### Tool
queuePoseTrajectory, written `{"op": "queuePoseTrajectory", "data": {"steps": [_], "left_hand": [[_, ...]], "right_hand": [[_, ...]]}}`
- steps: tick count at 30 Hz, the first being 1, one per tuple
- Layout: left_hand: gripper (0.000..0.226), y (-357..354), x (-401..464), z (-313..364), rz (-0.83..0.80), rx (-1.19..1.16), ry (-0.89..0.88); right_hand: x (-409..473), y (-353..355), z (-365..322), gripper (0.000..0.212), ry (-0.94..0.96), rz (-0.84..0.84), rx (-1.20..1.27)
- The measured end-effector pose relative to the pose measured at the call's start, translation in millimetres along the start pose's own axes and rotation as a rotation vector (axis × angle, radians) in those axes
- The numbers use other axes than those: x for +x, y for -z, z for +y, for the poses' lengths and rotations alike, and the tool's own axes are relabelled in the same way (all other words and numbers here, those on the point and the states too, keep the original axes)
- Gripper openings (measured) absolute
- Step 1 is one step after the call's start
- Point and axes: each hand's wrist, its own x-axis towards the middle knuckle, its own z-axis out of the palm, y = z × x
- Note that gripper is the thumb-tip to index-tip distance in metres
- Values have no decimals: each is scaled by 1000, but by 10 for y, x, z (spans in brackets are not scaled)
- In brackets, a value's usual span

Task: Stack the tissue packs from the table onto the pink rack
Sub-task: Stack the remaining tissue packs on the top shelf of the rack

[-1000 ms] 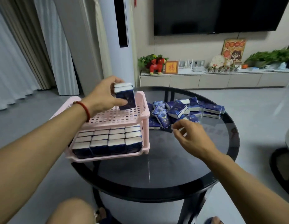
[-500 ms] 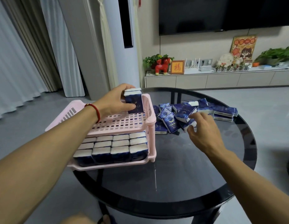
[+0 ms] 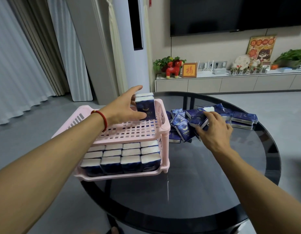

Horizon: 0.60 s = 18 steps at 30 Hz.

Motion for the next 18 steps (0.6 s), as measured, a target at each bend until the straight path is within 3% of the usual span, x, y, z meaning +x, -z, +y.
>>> {"op": "queuePoseTrajectory", "data": {"steps": [7,9,11,13,15,18], "left_hand": [[96,97,-165,183,45,43,36],[83,143,-357,269,281,178,-11],[56,83,-647,418,588,257,-174],[27,-138,-969,641,705,151,-343],[12,-513,-1204,845,552,-60,-342],[11,-1132,-1261,958,198,-341,-68]], "right_hand": [[-119,305,-46,75,-31,79,298],[-161,448,-12,81,-103,89,396],[-216,588,24,86,-168,84,518],[-326,690,30,91,-161,19,597],[-502,760,-10,88,-80,-48,575],[-822,869,-133,77,82,-77,492]]}}
